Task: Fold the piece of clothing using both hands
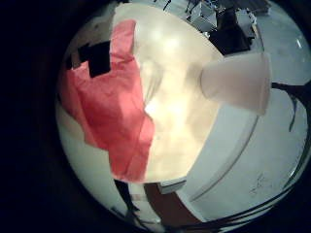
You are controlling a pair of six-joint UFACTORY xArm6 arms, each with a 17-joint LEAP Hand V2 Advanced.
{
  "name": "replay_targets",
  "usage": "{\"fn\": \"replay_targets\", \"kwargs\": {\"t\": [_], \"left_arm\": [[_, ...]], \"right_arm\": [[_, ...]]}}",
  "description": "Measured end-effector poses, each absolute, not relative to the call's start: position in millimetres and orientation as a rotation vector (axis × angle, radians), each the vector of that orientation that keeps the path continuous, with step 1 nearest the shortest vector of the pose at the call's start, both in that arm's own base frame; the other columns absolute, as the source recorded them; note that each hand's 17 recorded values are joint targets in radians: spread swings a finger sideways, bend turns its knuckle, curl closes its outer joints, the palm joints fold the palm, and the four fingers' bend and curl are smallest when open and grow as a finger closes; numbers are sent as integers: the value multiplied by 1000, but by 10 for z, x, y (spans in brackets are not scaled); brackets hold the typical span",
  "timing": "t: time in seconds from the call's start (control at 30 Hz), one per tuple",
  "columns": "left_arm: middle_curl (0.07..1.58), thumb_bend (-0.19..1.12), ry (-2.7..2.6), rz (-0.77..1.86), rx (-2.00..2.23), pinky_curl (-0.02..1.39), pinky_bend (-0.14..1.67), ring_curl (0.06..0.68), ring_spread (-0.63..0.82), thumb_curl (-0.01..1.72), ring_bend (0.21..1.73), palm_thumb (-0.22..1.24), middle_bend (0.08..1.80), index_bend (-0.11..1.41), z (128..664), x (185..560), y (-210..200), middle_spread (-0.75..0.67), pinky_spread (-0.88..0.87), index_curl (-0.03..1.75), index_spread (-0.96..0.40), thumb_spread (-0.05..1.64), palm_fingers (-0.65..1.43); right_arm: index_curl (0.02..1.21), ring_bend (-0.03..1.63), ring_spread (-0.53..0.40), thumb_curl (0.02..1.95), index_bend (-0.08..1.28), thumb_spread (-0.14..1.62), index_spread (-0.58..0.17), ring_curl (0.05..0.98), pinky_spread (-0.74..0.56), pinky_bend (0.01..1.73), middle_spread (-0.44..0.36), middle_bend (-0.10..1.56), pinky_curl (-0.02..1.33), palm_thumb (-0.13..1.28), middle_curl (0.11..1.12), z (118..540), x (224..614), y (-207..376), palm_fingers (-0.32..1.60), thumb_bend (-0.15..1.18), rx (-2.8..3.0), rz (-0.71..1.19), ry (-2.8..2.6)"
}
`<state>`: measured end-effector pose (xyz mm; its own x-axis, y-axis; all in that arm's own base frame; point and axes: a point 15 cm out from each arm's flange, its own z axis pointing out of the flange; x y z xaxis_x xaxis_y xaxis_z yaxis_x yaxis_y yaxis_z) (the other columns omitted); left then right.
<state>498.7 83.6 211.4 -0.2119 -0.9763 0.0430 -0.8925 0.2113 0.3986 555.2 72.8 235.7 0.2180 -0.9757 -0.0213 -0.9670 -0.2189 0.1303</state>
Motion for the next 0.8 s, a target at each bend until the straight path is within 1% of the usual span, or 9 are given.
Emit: {"fn": "replay_targets", "kwargs": {"t": [0.17, 0.33, 0.4, 0.53, 0.6, 0.67, 0.7, 0.73, 0.8], "left_arm": [[580, 476, -2210, -358, 1857, 486, 567, 445, -582, 1078, 781, 661, 1056, 356, 1950, 5208, 967, -459, -786, 882, -655, 1558, 1103], [588, 516, -2184, -330, 1904, 492, 537, 448, -572, 1075, 759, 685, 1043, 305, 1918, 5247, 1055, -471, -772, 894, -642, 1575, 1004], [596, 519, -2181, -307, 1933, 500, 529, 451, -566, 1065, 747, 679, 1037, 278, 1924, 5288, 1096, -475, -754, 898, -631, 1573, 944], [601, 490, -2135, -282, 1962, 523, 531, 456, -509, 1014, 717, 637, 979, 196, 1941, 5250, 1157, -470, -706, 898, -578, 1548, 713], [593, 458, -2124, -253, 1974, 549, 574, 472, -461, 963, 754, 601, 884, 122, 1961, 5262, 1158, -439, -664, 875, -493, 1522, 558], [585, 424, -2107, -234, 1981, 574, 620, 487, -422, 923, 793, 561, 797, 86, 1983, 5250, 1163, -392, -633, 843, -419, 1500, 434], [541, 394, -2096, -222, 1985, 593, 650, 496, -365, 885, 819, 526, 626, 103, 1992, 5243, 1169, -309, -574, 813, -339, 1481, 257], [538, 375, -2087, -209, 1987, 614, 682, 510, -323, 861, 834, 512, 565, 112, 2000, 5238, 1165, -252, -529, 791, -281, 1464, 191], [475, 337, -2070, -187, 1991, 616, 662, 493, -194, 812, 795, 485, 418, 144, 2019, 5228, 1157, -112, -400, 741, -176, 1434, 35]], "right_arm": [[876, 1305, -229, 488, 948, 1355, -284, 664, -324, 1105, -140, 1221, 858, 965, 746, 2164, 5848, 729, 1079, -15, 2366, -68, -2016], [857, 1289, -234, 444, 890, 1395, -295, 660, -343, 1077, -137, 1189, 858, 919, 733, 2110, 5951, 717, 1050, -10, 2361, -37, -2056], [848, 1288, -238, 427, 829, 1410, -299, 660, -356, 1081, -135, 1158, 860, 904, 724, 2115, 6011, 693, 1009, -10, 2361, -13, -2080], [808, 1295, -251, 407, 670, 1426, -318, 652, -380, 1112, -145, 1091, 859, 896, 704, 2053, 6032, 678, 927, -7, 2351, -15, -2090], [763, 1328, -259, 392, 456, 1447, -322, 654, -399, 1168, -148, 1062, 865, 888, 695, 2054, 6066, 662, 821, -4, 2350, -2, -2105], [736, 1345, -265, 380, 349, 1462, -331, 650, -411, 1199, -150, 1020, 861, 882, 685, 2052, 6090, 649, 788, -4, 2341, 7, -2124], [719, 1349, -269, 373, 296, 1466, -336, 647, -420, 1213, -151, 998, 857, 877, 680, 2055, 6100, 646, 772, -6, 2340, 10, -2129], [694, 1350, -271, 367, 225, 1473, -332, 642, -439, 1216, -145, 948, 845, 873, 667, 2059, 6117, 621, 693, -6, 2337, 16, -2140], [685, 1343, -278, 354, 193, 1483, -328, 636, -484, 1140, -142, 877, 816, 859, 654, 2063, 6134, 586, 559, -9, 2333, 21, -2151]]}}
